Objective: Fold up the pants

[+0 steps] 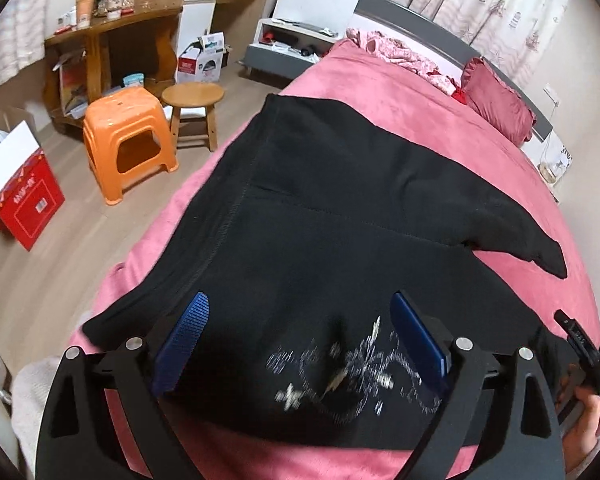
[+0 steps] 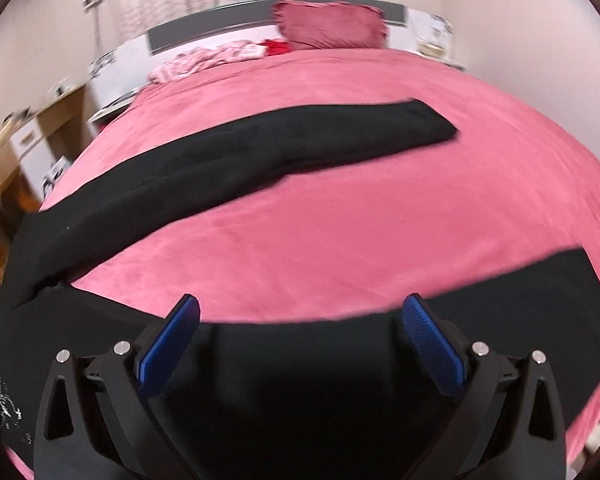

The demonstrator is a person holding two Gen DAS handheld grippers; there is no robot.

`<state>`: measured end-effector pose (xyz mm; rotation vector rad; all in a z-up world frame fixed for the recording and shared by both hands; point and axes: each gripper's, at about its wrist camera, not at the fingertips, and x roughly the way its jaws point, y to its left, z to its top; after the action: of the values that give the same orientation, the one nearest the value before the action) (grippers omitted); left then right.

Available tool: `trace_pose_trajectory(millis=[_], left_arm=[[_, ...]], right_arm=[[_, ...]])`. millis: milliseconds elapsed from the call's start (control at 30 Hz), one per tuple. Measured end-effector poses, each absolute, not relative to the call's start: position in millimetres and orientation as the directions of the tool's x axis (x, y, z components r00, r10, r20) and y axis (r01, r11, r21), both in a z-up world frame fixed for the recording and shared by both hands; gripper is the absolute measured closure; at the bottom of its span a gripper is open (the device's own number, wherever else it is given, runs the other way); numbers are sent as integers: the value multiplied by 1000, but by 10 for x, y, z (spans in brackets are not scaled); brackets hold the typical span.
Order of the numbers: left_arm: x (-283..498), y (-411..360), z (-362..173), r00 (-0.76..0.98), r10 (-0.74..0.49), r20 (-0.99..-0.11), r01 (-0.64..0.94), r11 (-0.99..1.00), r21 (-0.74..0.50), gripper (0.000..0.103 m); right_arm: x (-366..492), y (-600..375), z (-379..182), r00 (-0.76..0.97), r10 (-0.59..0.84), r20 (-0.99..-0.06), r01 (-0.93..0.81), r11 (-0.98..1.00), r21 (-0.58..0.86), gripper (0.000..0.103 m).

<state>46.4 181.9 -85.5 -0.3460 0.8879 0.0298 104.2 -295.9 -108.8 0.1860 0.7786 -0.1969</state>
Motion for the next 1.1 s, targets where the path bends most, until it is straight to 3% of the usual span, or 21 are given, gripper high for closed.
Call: trace_pose_trajectory(millis=[233,500,733,1100], left_arm=[[1027,1837,-903,632,-95,-769,-181,947,-265,12],[1920,2159,-875,624,-53,-780,-232,940,-250,12],[2555,2394,-879,634,15,-773,-271,941,-204,12],[3382,2439,-1093,617,-7,-787,-241,950,-197,12]], right_arm=[[1293,-2538,-1407,689,-105,-717,155,988,4,2],[1270,-2719,-1538,674,-37,-738,158,983,95,2],[1235,-2692,-1576,665,-48,-745,164,983,84,2],[1229,-2727,-1600,666,-24,-745,162,980,114,2]])
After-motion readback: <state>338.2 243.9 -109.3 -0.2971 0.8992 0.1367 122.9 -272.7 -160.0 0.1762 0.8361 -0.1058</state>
